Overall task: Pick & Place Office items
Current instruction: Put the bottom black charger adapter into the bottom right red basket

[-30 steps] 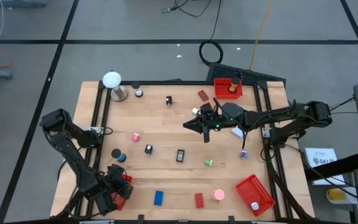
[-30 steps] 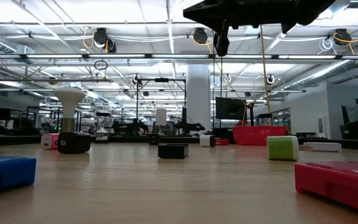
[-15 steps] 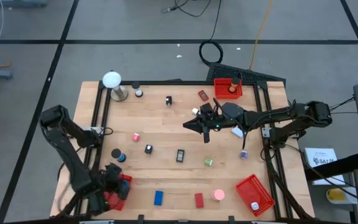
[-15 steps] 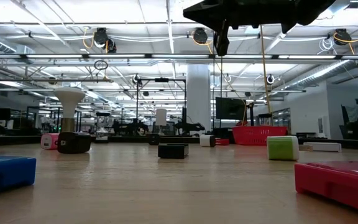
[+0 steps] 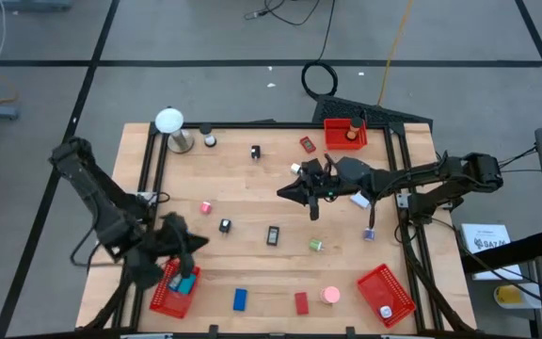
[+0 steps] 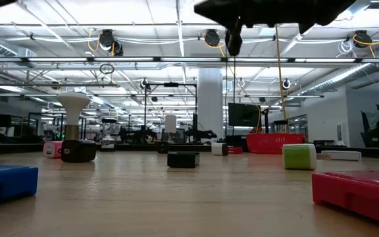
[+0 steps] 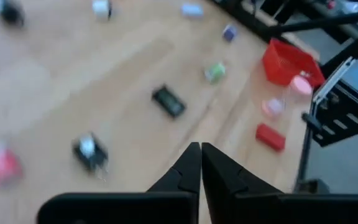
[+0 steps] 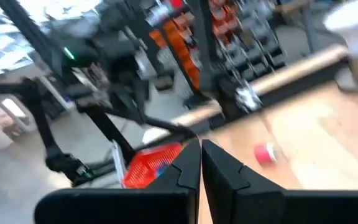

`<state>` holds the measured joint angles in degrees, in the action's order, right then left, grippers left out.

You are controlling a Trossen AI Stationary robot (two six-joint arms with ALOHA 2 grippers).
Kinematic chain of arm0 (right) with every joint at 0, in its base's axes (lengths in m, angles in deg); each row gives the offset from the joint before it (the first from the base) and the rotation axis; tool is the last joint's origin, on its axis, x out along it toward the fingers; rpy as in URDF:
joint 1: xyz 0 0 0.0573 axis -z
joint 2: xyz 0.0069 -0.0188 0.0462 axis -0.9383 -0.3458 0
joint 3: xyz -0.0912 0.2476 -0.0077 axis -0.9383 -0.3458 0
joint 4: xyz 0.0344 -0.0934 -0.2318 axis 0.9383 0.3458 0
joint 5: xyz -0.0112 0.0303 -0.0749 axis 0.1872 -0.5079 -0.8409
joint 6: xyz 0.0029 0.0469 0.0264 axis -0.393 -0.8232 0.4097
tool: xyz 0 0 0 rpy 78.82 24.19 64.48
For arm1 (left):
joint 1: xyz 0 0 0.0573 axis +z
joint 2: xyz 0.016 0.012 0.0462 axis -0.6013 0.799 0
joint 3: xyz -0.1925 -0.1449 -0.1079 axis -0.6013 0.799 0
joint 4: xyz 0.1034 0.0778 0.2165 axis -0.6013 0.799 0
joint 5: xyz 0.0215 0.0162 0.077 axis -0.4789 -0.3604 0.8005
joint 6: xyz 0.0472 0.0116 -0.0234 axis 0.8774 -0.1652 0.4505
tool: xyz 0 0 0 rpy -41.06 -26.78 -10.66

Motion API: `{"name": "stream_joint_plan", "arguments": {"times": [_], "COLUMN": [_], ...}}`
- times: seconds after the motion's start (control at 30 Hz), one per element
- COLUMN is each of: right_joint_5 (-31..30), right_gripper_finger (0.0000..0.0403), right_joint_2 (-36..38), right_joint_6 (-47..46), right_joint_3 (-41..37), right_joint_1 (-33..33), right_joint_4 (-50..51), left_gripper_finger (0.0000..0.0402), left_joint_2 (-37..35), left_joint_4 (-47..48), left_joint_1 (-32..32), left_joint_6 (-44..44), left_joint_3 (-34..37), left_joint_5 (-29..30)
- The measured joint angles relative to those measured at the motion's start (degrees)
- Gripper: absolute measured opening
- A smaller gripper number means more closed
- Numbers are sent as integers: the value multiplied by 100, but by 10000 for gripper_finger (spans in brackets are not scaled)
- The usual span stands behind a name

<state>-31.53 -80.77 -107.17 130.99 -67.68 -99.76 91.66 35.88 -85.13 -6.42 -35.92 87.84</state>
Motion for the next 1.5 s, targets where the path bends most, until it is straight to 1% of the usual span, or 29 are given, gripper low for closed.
{"name": "stream_joint_plan", "arguments": {"times": [0.07,0.1,0.23,0.33,0.43,0.5,0.57,0.67,0.77,0.83,0.93,1.0,1.07,1.2,1.33,1.43,1.5], "right_joint_5": [-152,-270,-941,-1466,-2052,-2502,-2883,-3171,-3182,-3185,-3185,-3195,-3231,-3448,-3481,-3481,-3477], "right_gripper_finger": [2,1,1,1,1,1,1,0,0,0,0,0,1,8,11,11,12], "right_joint_2": [0,13,254,548,904,1122,1291,1446,1472,1452,1328,1255,1191,1116,1110,1110,1110], "right_joint_6": [-36,-34,25,-33,-235,-439,-722,-1182,-1594,-1810,-2083,-2283,-2442,-2564,-2355,-2041,-1838], "right_joint_3": [0,-1,35,33,35,35,35,37,37,37,37,37,39,39,39,39,39], "right_joint_1": [-13,-36,-207,-387,-589,-756,-908,-1114,-1357,-1551,-1755,-1841,-1878,-1858,-1702,-1558,-1453], "right_joint_4": [405,650,1909,2846,3612,4166,4704,5353,5773,5947,6087,6201,6231,6262,6257,6238,6235], "left_gripper_finger": [4,5,3,6,11,11,14,23,33,34,21,7,5,33,79,115,139], "left_joint_2": [-115,-168,-318,-321,-320,-262,-147,-13,191,353,612,768,830,816,642,621,621], "left_joint_4": [-579,-976,-2778,-3927,-4464,-4426,-4307,-4305,-4293,-4293,-4327,-4372,-4345,-3972,-3474,-2662,-2091], "left_joint_1": [382,565,1353,1928,2425,2720,2975,3352,3709,3887,4023,4130,4246,4354,4294,4102,3921], "left_joint_6": [848,1282,2814,3417,3536,3559,3558,3594,3640,3868,4209,4263,4177,3510,2915,2470,2139], "left_joint_3": [133,244,884,1352,1620,1657,1657,1665,1659,1661,1661,1661,1661,1659,1573,1396,1222], "left_joint_5": [-71,-197,-1142,-1745,-2168,-2345,-2347,-2370,-2742,-3058,-3394,-3719,-4026,-4185,-4198,-4146,-3982]}}
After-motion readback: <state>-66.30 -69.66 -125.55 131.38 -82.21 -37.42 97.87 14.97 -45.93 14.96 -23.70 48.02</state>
